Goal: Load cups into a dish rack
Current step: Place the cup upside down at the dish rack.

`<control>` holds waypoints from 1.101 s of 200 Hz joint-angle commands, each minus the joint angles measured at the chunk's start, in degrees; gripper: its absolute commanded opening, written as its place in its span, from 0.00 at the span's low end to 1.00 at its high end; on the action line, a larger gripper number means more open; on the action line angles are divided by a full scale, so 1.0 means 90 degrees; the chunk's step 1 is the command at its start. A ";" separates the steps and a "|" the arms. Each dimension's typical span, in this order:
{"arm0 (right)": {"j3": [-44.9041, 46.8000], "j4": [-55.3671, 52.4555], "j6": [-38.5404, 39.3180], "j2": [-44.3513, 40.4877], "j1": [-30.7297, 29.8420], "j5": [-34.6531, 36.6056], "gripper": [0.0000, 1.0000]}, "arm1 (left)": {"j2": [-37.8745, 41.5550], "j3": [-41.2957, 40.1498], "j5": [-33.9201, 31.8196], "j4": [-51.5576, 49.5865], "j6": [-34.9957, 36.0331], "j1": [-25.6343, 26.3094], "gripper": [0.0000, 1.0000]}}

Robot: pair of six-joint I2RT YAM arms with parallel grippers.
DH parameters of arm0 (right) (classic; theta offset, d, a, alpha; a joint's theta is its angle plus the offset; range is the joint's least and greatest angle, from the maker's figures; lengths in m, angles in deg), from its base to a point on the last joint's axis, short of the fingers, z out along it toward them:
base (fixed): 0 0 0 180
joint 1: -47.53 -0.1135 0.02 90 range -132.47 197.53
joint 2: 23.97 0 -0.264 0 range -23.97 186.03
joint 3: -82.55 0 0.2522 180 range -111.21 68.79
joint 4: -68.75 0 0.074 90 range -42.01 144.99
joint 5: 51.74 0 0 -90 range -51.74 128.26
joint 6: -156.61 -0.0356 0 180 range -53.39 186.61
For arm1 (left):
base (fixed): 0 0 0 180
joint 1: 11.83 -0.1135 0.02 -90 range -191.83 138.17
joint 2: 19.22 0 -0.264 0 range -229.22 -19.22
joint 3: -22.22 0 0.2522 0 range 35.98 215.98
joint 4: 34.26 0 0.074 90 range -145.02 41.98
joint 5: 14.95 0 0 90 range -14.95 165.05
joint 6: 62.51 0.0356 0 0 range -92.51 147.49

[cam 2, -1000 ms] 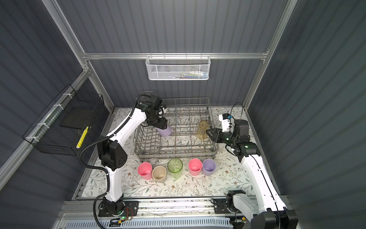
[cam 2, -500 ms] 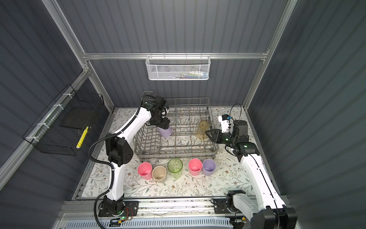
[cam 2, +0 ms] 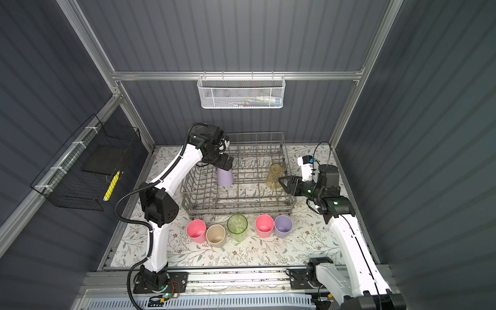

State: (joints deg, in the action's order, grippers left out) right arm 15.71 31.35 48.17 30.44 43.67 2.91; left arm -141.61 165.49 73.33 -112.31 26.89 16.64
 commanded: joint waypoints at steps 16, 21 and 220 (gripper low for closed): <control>-0.0364 -0.0916 0.0456 -0.0382 -0.0476 0.0618 0.61 | 0.1012 -0.0245 0.0096 0.0567 -0.0133 0.0035 1.00; -0.0390 -0.1014 0.0504 -0.0421 -0.0593 0.0715 0.61 | 0.1108 -0.0322 0.0093 0.0639 -0.0156 0.0038 1.00; -0.1049 -0.1997 0.2165 0.1697 -0.6615 0.3772 0.55 | 0.3011 -0.2712 0.0216 0.2651 -0.0490 0.0030 1.00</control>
State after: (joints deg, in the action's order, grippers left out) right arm 8.78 13.41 64.32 44.10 -14.60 33.49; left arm -117.04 141.84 74.86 -89.12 22.76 16.64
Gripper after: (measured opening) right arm 0.549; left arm 0.997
